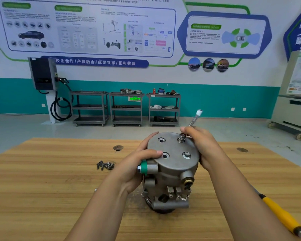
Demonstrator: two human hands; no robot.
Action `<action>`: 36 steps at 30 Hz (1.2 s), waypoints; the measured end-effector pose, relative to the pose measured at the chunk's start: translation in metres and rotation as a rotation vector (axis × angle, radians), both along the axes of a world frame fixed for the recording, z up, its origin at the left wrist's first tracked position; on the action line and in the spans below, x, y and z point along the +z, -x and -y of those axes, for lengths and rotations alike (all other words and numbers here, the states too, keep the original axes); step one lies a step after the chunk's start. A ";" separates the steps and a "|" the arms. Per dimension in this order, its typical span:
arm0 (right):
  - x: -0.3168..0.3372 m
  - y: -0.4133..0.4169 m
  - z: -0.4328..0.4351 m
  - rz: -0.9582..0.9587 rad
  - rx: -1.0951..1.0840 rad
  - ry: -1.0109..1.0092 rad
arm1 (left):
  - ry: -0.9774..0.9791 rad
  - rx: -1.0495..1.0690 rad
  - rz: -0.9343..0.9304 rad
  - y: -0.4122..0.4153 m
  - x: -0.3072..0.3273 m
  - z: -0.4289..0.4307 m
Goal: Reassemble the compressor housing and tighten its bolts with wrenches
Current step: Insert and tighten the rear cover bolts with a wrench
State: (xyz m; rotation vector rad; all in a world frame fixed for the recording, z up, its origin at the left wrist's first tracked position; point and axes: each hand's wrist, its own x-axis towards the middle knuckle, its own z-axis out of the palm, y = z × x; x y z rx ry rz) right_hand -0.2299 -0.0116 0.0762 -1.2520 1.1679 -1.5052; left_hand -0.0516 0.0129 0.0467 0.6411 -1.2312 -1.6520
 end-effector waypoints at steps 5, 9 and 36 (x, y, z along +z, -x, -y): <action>-0.017 0.001 -0.006 0.274 0.108 0.217 | 0.001 -0.005 -0.024 0.000 -0.002 -0.001; -0.038 0.004 -0.011 0.315 0.219 0.416 | 0.004 0.007 -0.025 -0.001 -0.003 -0.001; 0.007 0.009 -0.021 -0.613 0.012 0.481 | 0.034 0.071 0.040 0.003 -0.002 -0.004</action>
